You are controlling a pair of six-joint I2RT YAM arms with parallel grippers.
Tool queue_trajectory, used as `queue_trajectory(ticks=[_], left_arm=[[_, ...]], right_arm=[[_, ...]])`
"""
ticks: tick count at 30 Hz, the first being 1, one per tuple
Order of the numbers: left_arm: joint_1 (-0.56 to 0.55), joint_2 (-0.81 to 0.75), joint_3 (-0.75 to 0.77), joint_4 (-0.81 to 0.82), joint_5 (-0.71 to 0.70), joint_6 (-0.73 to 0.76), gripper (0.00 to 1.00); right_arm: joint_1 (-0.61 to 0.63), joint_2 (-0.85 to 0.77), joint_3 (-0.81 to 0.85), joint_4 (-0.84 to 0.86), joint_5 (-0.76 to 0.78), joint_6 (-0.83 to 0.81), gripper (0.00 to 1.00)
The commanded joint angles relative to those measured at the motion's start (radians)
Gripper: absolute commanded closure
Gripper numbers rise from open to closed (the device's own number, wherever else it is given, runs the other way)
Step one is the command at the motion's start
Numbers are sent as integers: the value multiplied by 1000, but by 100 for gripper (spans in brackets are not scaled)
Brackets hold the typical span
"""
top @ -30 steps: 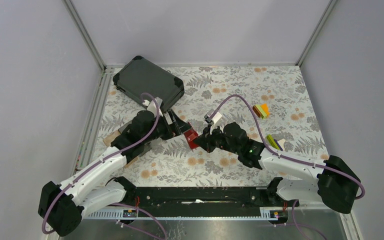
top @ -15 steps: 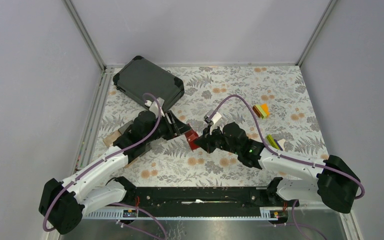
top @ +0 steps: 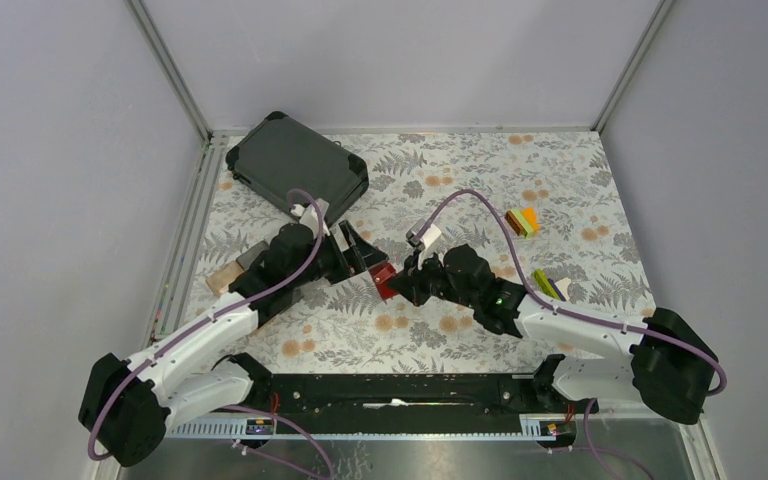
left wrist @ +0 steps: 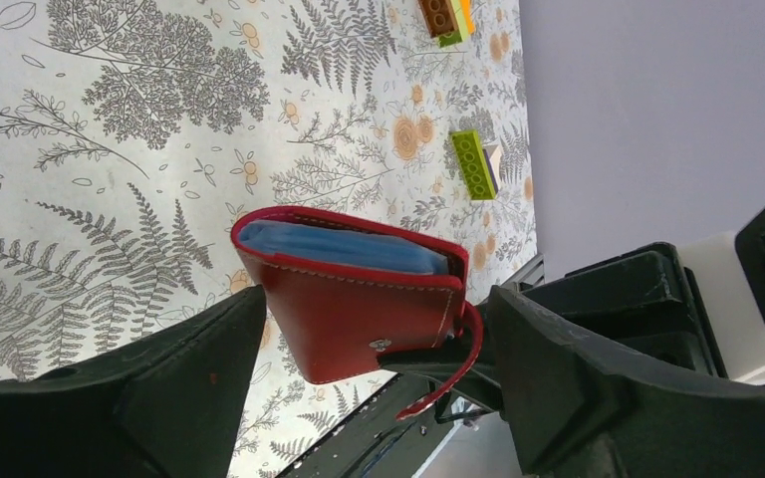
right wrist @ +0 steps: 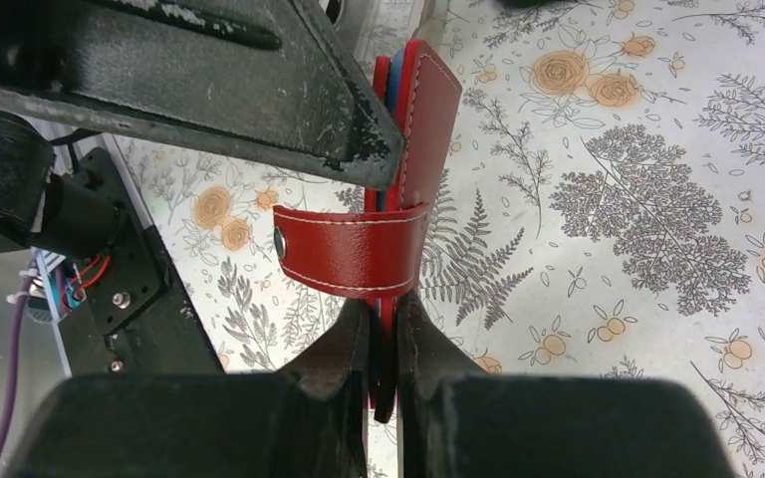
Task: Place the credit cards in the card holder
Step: Open the card holder at the center of the board.
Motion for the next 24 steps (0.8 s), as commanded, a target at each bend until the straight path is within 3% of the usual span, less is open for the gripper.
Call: queue_trajectory(ticks=[1, 6, 13, 24], left_arm=[[2, 21, 10, 47, 1, -5, 13], [2, 66, 15, 47, 13, -19, 11], [2, 103, 12, 16, -29, -44, 34], [2, 116, 28, -60, -142, -45, 40]], right_arm=[[29, 22, 53, 31, 30, -70, 100], [69, 51, 76, 5, 98, -127, 100], [93, 56, 76, 18, 151, -164, 100], [127, 69, 78, 11, 175, -212, 100]])
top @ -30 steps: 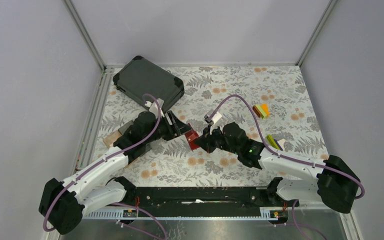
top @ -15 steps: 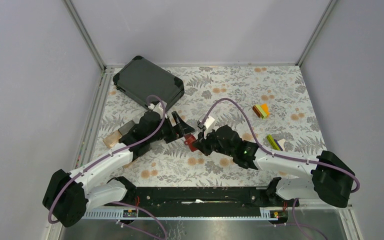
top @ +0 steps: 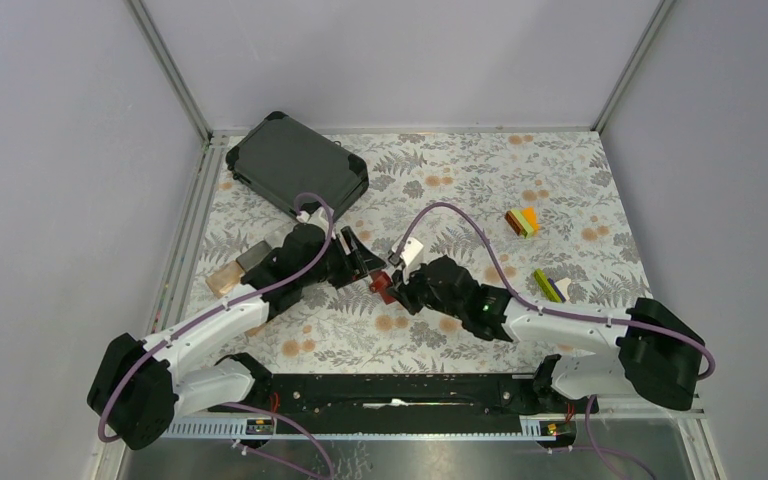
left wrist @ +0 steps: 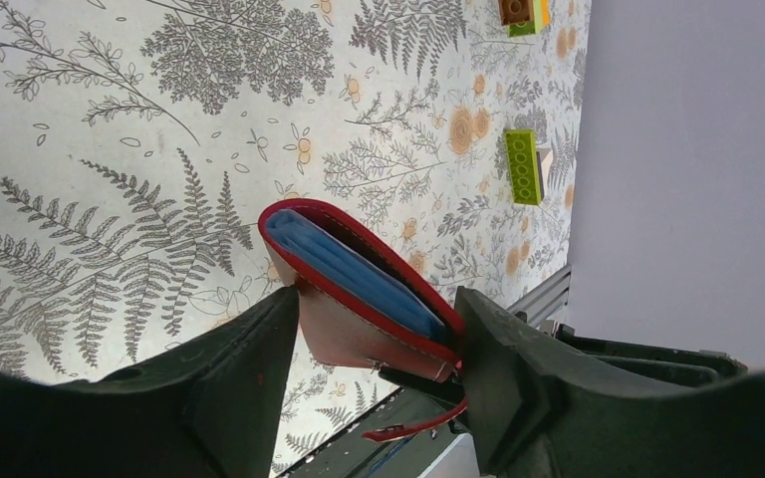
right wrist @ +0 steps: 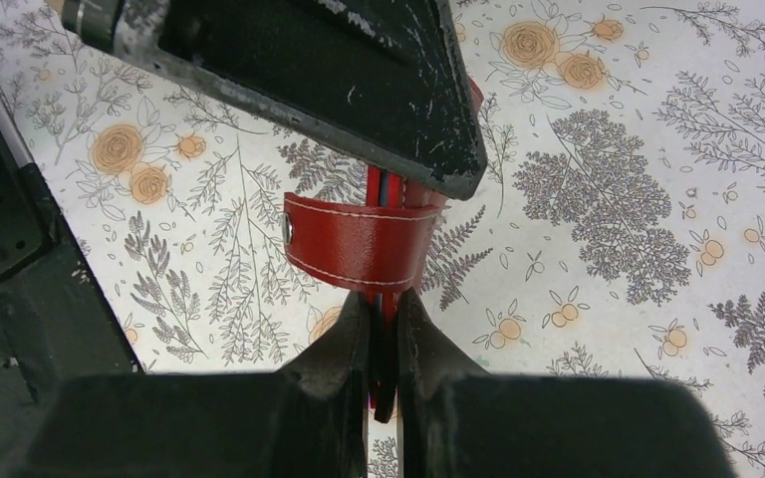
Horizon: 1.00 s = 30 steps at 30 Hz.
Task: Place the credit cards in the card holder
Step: Open the card holder at the center of the board.
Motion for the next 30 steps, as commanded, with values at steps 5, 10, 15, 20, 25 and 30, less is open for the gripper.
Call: queue_trajectory(ticks=[5, 10, 15, 20, 25, 30], left_arm=[[5, 16, 21, -20, -112, -7, 69], [5, 19, 15, -18, -107, -14, 98], [5, 28, 13, -4, -76, -23, 100], [5, 35, 10, 12, -54, -27, 100], [5, 32, 8, 13, -41, -28, 100], [5, 22, 4, 8, -38, -27, 100]], right_arm=[[37, 3, 49, 57, 33, -44, 100], [56, 24, 49, 75, 73, -57, 97], [84, 44, 48, 138, 180, -58, 72], [91, 66, 53, 210, 253, -25, 57], [96, 106, 70, 253, 285, -6, 49], [98, 135, 76, 262, 331, 4, 45]])
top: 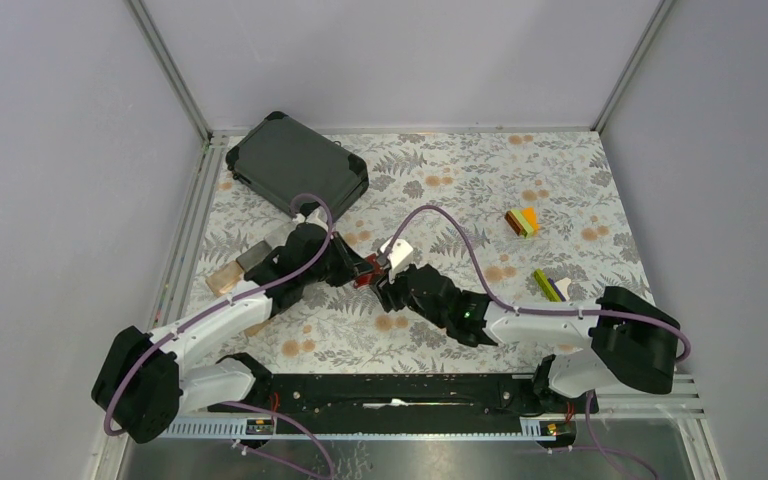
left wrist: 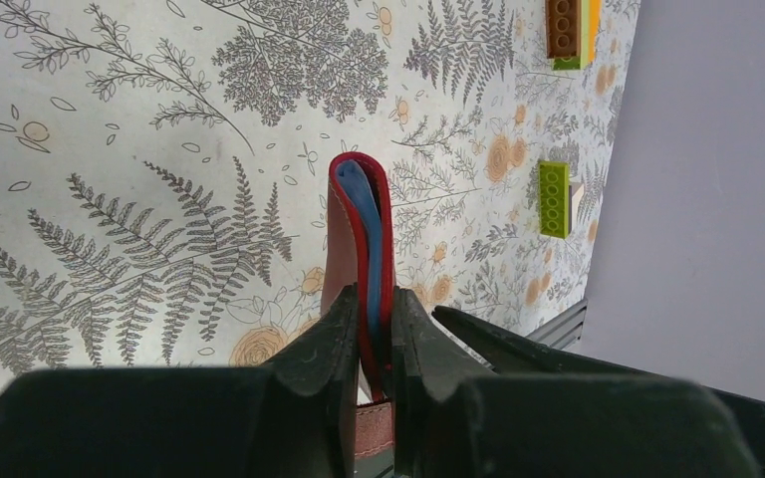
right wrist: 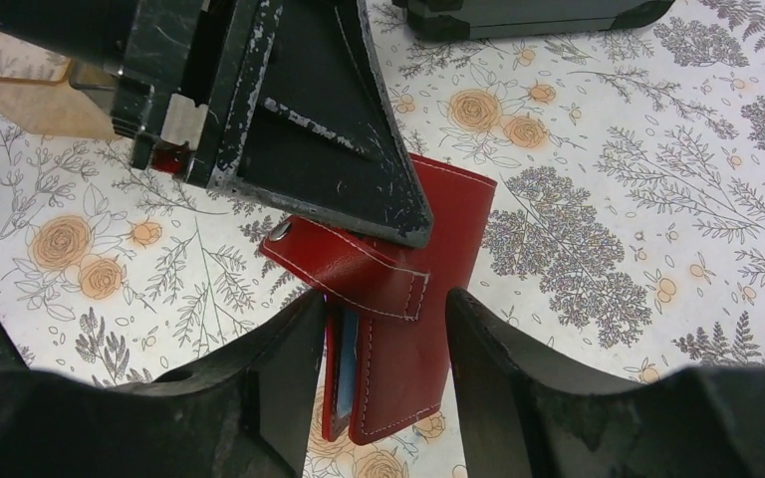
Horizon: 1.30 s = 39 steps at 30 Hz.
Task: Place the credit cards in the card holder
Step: Open the card holder at the center of the board.
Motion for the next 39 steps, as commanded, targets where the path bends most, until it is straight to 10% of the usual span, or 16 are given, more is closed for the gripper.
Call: queue_trajectory(ticks=[1, 19, 27, 34, 39], left_arm=[[-3, -19, 2, 28, 8, 12, 100], [-3, 70, -19, 65, 58, 52, 100], [-22, 153, -32, 78, 49, 61, 100], [-25, 188, -24, 78, 46, 59, 100], [-25, 192, -21, 76, 52, 63, 100]], right_arm=[[8, 9, 42, 91, 103, 26, 45], [-12, -113, -52, -101, 492, 361, 42], [-245, -184, -94, -276, 35, 461, 30], [-248, -241, -177, -123, -467, 331, 20], [-241, -187, -203, -71, -555, 353, 21]])
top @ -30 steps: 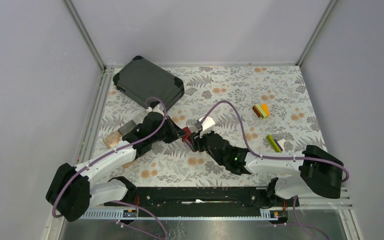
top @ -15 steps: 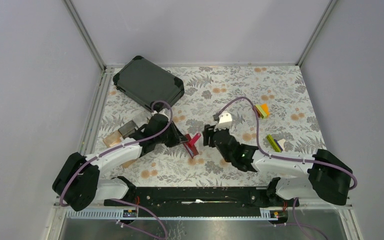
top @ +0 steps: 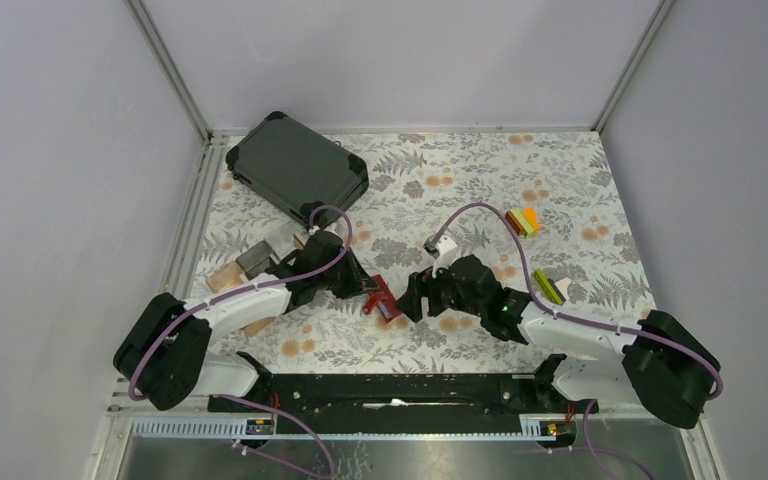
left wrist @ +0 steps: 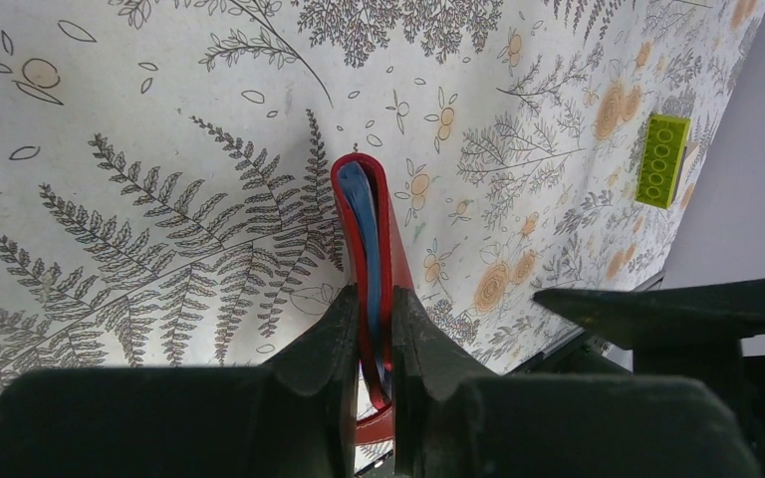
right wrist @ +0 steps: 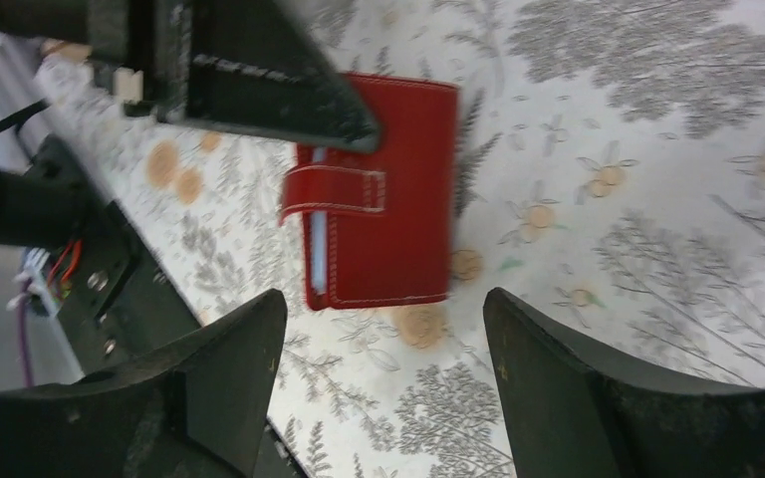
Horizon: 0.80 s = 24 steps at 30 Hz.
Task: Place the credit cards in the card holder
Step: Open the card holder at the center of the board.
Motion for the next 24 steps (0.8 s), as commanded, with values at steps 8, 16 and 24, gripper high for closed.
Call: queue_trajectory(ticks=[8, 16, 24], left_arm=[[-5, 15, 15, 21, 7, 22, 100], [-6, 18, 17, 19, 12, 27, 100], [-5, 20, 19, 18, 16, 30, 100]], right_arm=[[73, 87, 45, 77, -77, -37, 32], [109, 163, 106, 48, 72, -17, 37], [140, 237, 165, -10, 135, -49, 42]])
